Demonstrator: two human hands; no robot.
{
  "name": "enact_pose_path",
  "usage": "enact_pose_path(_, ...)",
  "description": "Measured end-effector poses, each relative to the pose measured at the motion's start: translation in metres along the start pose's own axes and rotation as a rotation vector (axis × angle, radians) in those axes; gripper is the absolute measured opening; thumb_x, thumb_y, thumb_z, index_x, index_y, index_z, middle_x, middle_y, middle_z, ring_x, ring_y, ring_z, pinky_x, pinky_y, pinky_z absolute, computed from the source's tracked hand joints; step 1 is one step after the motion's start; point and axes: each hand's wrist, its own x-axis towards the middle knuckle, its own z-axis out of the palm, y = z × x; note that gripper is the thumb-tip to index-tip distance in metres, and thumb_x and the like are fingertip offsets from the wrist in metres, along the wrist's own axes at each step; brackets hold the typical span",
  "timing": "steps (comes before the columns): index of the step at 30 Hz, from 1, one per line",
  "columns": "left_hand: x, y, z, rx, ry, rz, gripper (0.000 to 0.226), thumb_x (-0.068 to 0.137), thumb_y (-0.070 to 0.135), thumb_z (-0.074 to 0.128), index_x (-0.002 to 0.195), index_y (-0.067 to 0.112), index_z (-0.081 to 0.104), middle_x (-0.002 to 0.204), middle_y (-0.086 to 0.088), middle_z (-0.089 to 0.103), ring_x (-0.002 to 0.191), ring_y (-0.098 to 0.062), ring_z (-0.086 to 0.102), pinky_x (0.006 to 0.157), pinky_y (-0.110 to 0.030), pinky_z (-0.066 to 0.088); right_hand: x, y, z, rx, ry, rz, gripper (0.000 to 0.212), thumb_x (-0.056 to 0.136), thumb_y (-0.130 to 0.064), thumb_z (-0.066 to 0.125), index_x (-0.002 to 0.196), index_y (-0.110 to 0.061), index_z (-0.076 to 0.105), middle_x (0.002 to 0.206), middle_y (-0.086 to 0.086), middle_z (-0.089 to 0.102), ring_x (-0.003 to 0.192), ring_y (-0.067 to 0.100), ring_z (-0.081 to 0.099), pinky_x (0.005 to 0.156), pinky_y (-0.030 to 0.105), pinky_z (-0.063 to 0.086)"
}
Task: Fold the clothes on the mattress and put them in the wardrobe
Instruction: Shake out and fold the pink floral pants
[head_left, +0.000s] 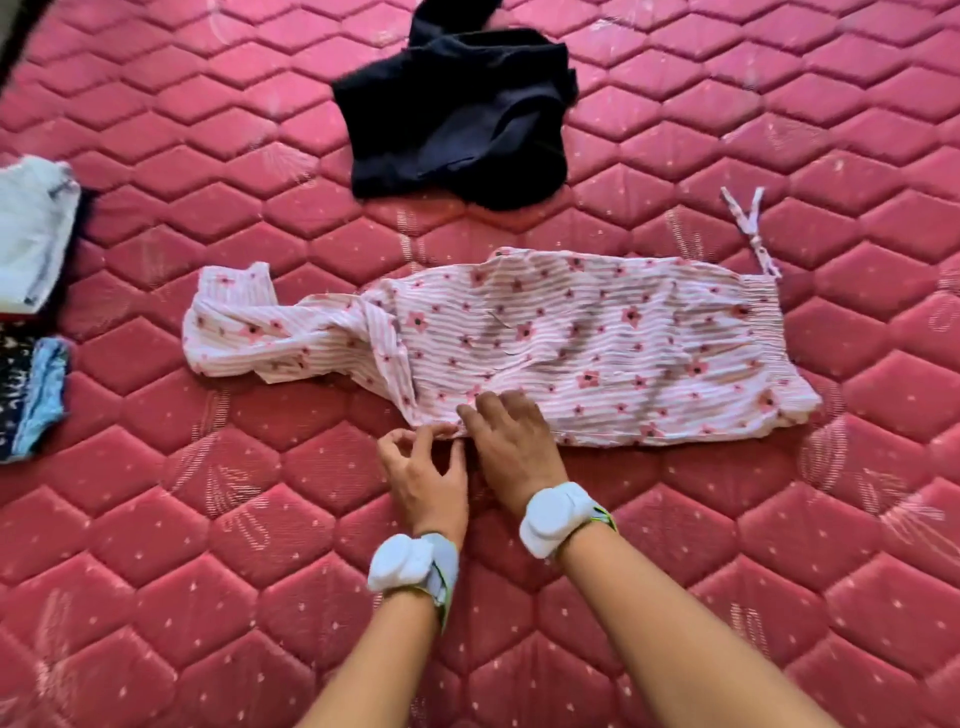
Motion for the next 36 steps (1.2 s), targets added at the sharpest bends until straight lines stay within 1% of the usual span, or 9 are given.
enact_pose_path(4, 0.014, 0.014, 0.003, -0.46, -0.1, -0.563, 0.03, 0.088, 0.018, 0.062, 0.104, 0.016, 0.037, 0.103, -0.014, 0.057, 0.087, -0.025, 0.057, 0.091, -0.047, 0.047, 0.015, -0.001, 0.002, 0.063, -0.1, 0.002, 0.028, 0.073, -0.027, 0.04, 0.08, -0.016, 0.065, 0.082, 0.005, 0.061, 0.074, 0.029, 0.061, 0.059, 0.035, 0.052)
enact_pose_path(8, 0.049, 0.031, -0.002, -1.061, -0.281, -0.932, 0.039, 0.086, 0.04, 0.056, 0.117, 0.018, 0.053, 0.114, -0.014, 0.065, 0.098, -0.027, 0.064, 0.081, -0.041, 0.054, 0.002, 0.012, -0.002, 0.06, -0.121, -0.119, 0.03, 0.068, -0.031, 0.043, 0.09, -0.02, 0.059, 0.082, 0.0, 0.059, 0.076, 0.025, 0.055, 0.059, 0.033, 0.046)
enact_pose_path(12, 0.113, 0.028, -0.024, -1.483, -0.273, -0.895, 0.036, 0.087, 0.041, 0.051, 0.068, 0.017, 0.071, 0.072, -0.001, 0.07, 0.067, -0.018, 0.068, 0.076, -0.033, 0.051, -0.004, 0.018, -0.003, 0.038, -0.117, -0.17, 0.035, 0.069, -0.029, 0.043, 0.104, -0.025, 0.048, 0.081, -0.004, 0.059, 0.074, 0.024, 0.055, 0.059, 0.033, 0.046)
enact_pose_path(15, 0.168, 0.008, -0.049, -1.529, -0.206, -0.707, 0.045, 0.092, 0.038, 0.045, 0.059, 0.016, 0.069, 0.066, 0.003, 0.07, 0.063, -0.014, 0.067, 0.066, -0.026, 0.055, -0.004, 0.022, 0.0, -0.023, -0.151, -0.201, 0.046, 0.069, -0.03, 0.041, 0.114, -0.028, 0.047, 0.081, -0.005, 0.06, 0.071, 0.024, 0.057, 0.059, 0.033, 0.046)
enact_pose_path(17, 0.203, -0.011, -0.074, -1.524, -0.206, -0.605, 0.022, 0.079, 0.031, 0.06, 0.074, 0.014, 0.071, 0.073, 0.001, 0.072, 0.069, -0.014, 0.068, 0.068, -0.028, 0.057, -0.003, 0.019, 0.002, -0.048, -0.183, -0.201, 0.049, 0.069, -0.03, 0.04, 0.117, -0.03, 0.047, 0.081, -0.007, 0.06, 0.073, 0.024, 0.058, 0.06, 0.034, 0.047)
enact_pose_path(20, 0.242, -0.056, -0.113, -1.421, -0.246, -0.471, 0.076, 0.059, 0.036, 0.082, 0.125, 0.009, 0.055, 0.122, -0.014, 0.06, 0.111, -0.029, 0.058, 0.104, -0.048, 0.041, 0.001, 0.004, 0.004, -0.063, -0.224, -0.179, 0.048, 0.068, -0.03, 0.039, 0.115, -0.03, 0.049, 0.076, -0.006, 0.061, 0.072, 0.025, 0.058, 0.058, 0.034, 0.047)
enact_pose_path(23, 0.253, -0.124, -0.133, -1.427, -0.132, -0.595, 0.114, 0.057, 0.029, 0.087, 0.151, 0.022, 0.023, 0.15, -0.017, 0.035, 0.126, -0.034, 0.046, 0.104, -0.056, 0.038, 0.001, -0.007, 0.009, -0.091, -0.3, -0.13, 0.05, 0.063, -0.03, 0.039, 0.112, -0.03, 0.05, 0.07, -0.005, 0.065, 0.069, 0.027, 0.06, 0.056, 0.036, 0.046)
enact_pose_path(31, 0.234, -0.222, -0.174, -1.369, 0.14, -0.838, 0.115, 0.056, 0.017, 0.089, 0.15, 0.035, 0.023, 0.143, -0.001, 0.049, 0.127, -0.025, 0.051, 0.095, -0.054, 0.045, 0.026, -0.066, 0.025, -0.034, -0.272, -0.223, 0.057, 0.064, -0.059, 0.051, 0.106, -0.02, 0.055, 0.099, 0.005, 0.059, 0.089, 0.03, 0.056, 0.071, 0.038, 0.049)
enact_pose_path(36, 0.218, -0.202, -0.198, -1.34, 0.415, -0.896, 0.084, 0.083, -0.01, 0.06, 0.141, 0.039, 0.025, 0.12, 0.002, 0.06, 0.089, -0.013, 0.061, 0.072, -0.031, 0.047, 0.08, -0.148, 0.061, 0.128, -0.309, -0.154, 0.052, 0.08, -0.051, 0.041, 0.116, -0.015, 0.056, 0.108, 0.01, 0.059, 0.097, 0.034, 0.058, 0.079, 0.044, 0.052)
